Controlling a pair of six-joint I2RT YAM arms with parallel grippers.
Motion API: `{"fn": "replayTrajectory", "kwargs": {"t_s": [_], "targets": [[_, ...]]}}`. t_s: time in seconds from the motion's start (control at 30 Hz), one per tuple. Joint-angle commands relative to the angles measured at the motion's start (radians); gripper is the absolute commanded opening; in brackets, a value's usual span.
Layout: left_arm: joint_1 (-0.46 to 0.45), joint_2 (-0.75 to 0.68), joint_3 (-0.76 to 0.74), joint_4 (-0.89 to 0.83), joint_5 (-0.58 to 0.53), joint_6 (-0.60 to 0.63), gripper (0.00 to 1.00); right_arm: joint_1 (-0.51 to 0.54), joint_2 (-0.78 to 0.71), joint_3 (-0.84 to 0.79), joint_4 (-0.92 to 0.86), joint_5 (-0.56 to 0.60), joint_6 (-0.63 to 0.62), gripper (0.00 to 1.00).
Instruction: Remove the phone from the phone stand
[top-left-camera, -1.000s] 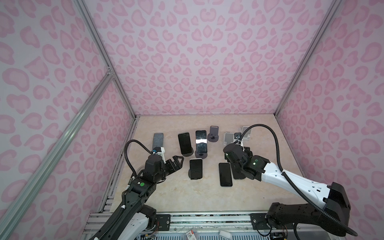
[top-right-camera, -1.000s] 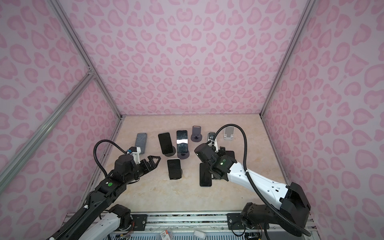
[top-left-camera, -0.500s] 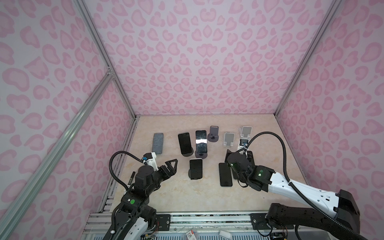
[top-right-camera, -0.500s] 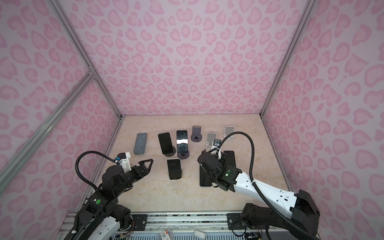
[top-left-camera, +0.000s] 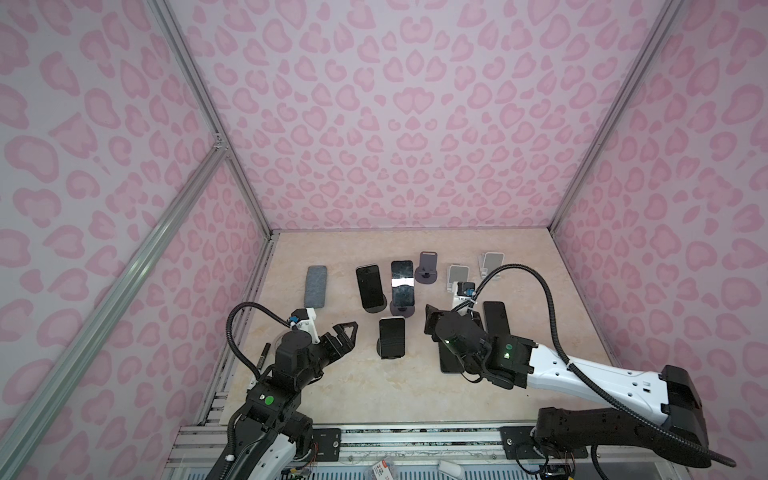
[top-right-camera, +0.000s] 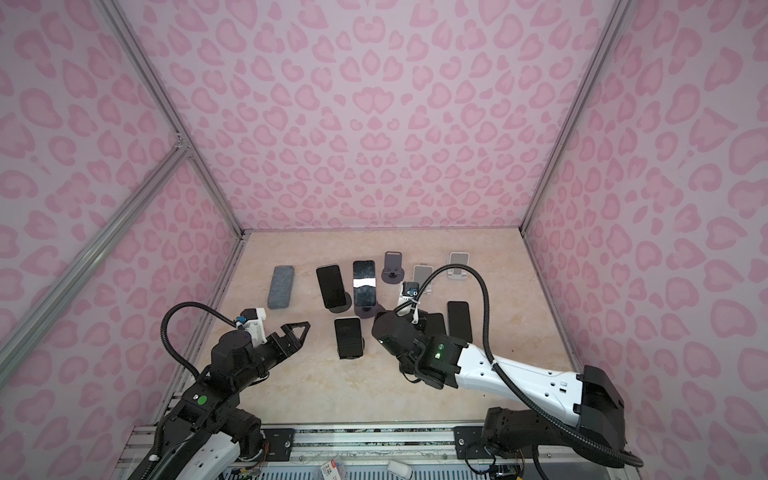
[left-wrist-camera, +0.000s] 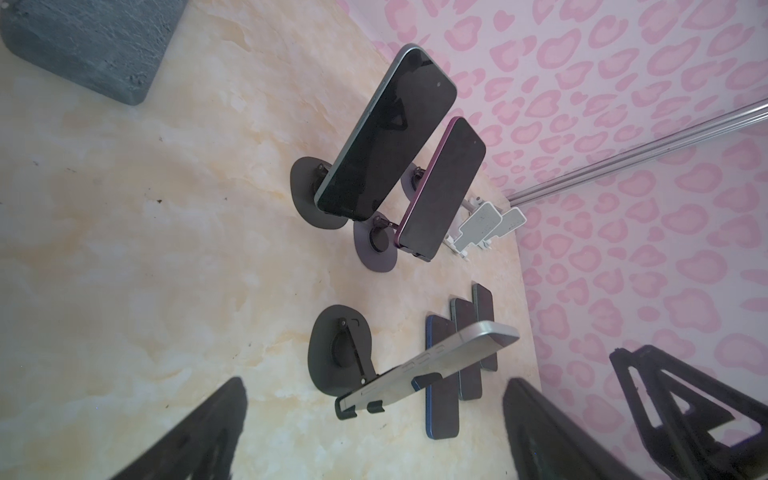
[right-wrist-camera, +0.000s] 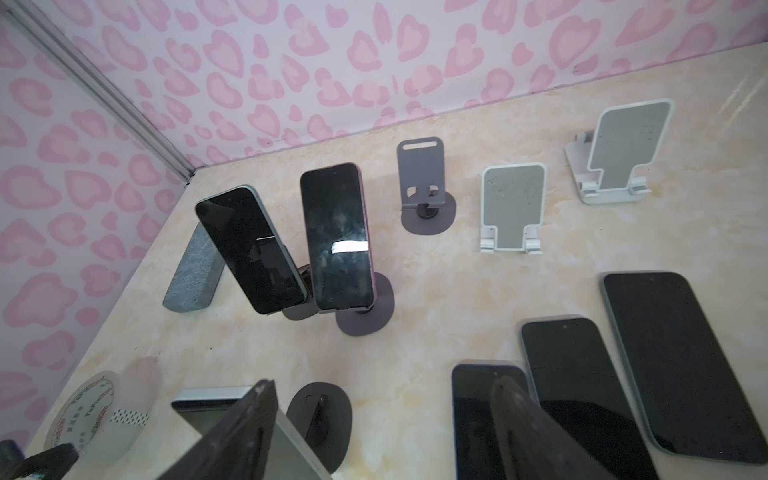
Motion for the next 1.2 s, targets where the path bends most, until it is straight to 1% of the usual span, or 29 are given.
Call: {"fn": "replayTrajectory", "kwargs": {"t_s": [0.0,0.07,0.13,0.3,0.4,0.67,0.8,0.93,1.17], "targets": [[0.001,-0.025,-0.023,0.003,-0.021,-0.061,0.99,0.022,0.074,0.035,0.027,-0.021,0.050,0.85],[0.000,-0.060,-0.060,0.025,-0.044,-0.109,0.99,0.030,0.131,0.069,0.058,-0.043,0.050,0.86],[0.001,-0.099,-0.088,0.033,-0.067,-0.138,0.99,0.037,0.194,0.124,0.051,-0.055,0.040,0.88],[0.001,-0.161,-0.092,0.002,-0.079,-0.144,0.99,0.041,0.299,0.226,0.000,-0.069,0.027,0.90],[0.001,-0.182,-0.102,0.005,-0.082,-0.153,0.99,0.047,0.326,0.243,0.006,-0.073,0.016,0.90],[0.000,-0.189,-0.123,0.024,-0.084,-0.155,0.99,0.057,0.420,0.326,-0.073,-0.062,0.001,0.93],[0.001,-0.190,-0.127,0.024,-0.084,-0.147,0.99,0.061,0.459,0.357,-0.109,-0.057,0.021,0.94],[0.001,-0.189,-0.129,0.024,-0.085,-0.140,0.99,0.068,0.491,0.370,-0.105,-0.058,0.019,0.96],[0.001,-0.191,-0.135,0.024,-0.087,-0.138,1.00,0.071,0.532,0.392,-0.141,-0.043,0.076,0.96]]}}
